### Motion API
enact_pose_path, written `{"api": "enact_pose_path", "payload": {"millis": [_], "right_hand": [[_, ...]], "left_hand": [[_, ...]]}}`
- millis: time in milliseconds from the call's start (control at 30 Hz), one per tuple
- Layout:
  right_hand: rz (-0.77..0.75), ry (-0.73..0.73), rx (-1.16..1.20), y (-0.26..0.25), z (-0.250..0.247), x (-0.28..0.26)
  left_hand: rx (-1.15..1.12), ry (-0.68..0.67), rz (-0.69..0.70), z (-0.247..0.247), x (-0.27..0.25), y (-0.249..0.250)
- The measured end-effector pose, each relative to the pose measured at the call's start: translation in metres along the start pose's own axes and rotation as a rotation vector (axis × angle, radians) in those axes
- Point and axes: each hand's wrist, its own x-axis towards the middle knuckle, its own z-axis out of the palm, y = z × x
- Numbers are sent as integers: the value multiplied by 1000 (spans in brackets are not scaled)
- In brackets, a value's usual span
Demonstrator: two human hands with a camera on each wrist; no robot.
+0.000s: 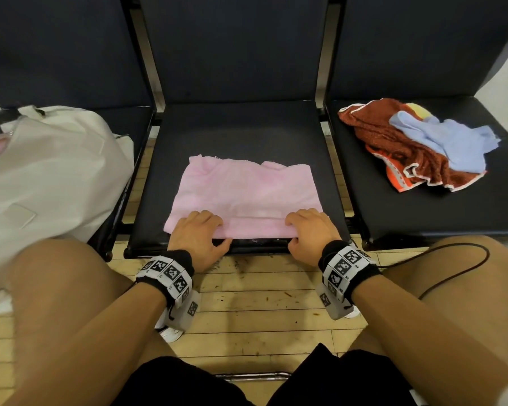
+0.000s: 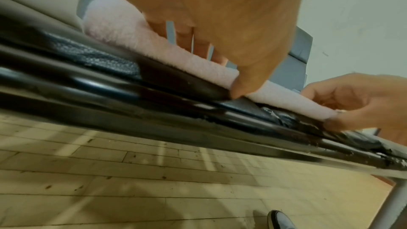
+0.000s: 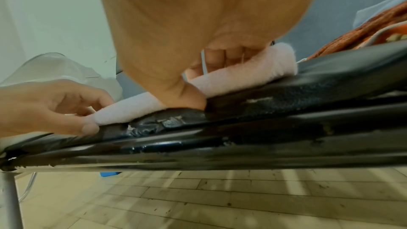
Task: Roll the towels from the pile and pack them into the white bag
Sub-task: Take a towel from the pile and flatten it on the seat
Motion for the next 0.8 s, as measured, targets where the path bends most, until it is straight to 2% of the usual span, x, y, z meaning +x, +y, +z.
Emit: {"api": "enact_pose_path", "payload": {"millis": [133,300,467,533,667,800], "right_hand": [[40,24,66,1,0,2],[0,40,35,4,-6,-1],[84,4,125,4,-7,-4],[62,34,69,4,-4,-2],[-23,154,-37,3,-3,3],[-63,127,-40,-4,-2,1]], "left_hand": [[-6,38,1,0,0,-2],[4,78,-31,-11,1,1],[-17,26,-115,-16,-1,4],[27,40,-91,-12,1,1],[75,162,-51,-9,4,-1],[63,97,-45,-5,4,0]]}}
